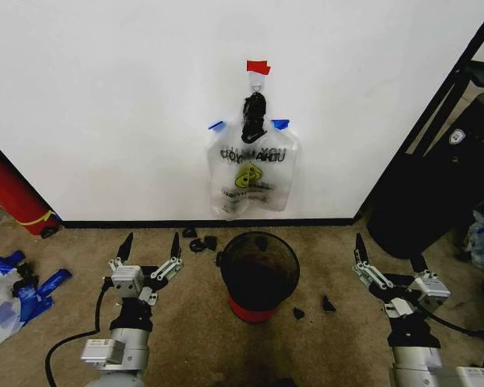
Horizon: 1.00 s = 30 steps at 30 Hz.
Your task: Pick up the garbage bag from the wall and place it over the trash bin.
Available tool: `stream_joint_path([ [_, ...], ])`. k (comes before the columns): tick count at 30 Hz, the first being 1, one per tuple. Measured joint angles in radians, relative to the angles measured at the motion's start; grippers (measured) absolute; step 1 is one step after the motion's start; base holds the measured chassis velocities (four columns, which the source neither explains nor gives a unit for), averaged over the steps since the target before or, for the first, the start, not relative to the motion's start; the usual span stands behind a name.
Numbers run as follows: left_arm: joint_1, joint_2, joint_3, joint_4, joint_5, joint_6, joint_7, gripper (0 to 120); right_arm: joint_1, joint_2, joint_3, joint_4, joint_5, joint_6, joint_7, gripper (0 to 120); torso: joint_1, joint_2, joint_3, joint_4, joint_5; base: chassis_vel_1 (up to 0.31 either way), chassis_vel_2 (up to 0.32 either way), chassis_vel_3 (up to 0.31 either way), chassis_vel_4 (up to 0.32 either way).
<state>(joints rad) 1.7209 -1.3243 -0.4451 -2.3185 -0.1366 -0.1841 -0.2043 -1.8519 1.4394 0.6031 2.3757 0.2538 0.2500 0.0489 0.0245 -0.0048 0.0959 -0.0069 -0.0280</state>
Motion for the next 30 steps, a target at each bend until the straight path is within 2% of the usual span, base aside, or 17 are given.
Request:
stream_joint_path([
  [22,0.022,-0.025,0.002,-0.003,0.027,-0.009,0.003,100,0.047,-0.028,-0.007,-0.023,0.014,-0.016,-0.002,100,0.0,0.0,0.0,0.0,0.0,0.0,0.0,0.0,0.0],
  [27,0.022,-0.024,0.006,-0.003,0.034,-0.01,0.003,100,0.086,-0.065,-0.019,-0.023,0.11,-0.052,-0.01,100,0.0,0.0,0.0,-0.0001,0.0,0.0,0.0,0.0,0.0],
  [30,0.027,-0.018,0.008,-0.003,0.043,-0.011,0.006,100,0.189,-0.122,-0.032,-0.055,0.246,-0.105,-0.018,100,0.0,0.0,0.0,-0.0002,0.0,0.0,0.0,0.0,0.0],
])
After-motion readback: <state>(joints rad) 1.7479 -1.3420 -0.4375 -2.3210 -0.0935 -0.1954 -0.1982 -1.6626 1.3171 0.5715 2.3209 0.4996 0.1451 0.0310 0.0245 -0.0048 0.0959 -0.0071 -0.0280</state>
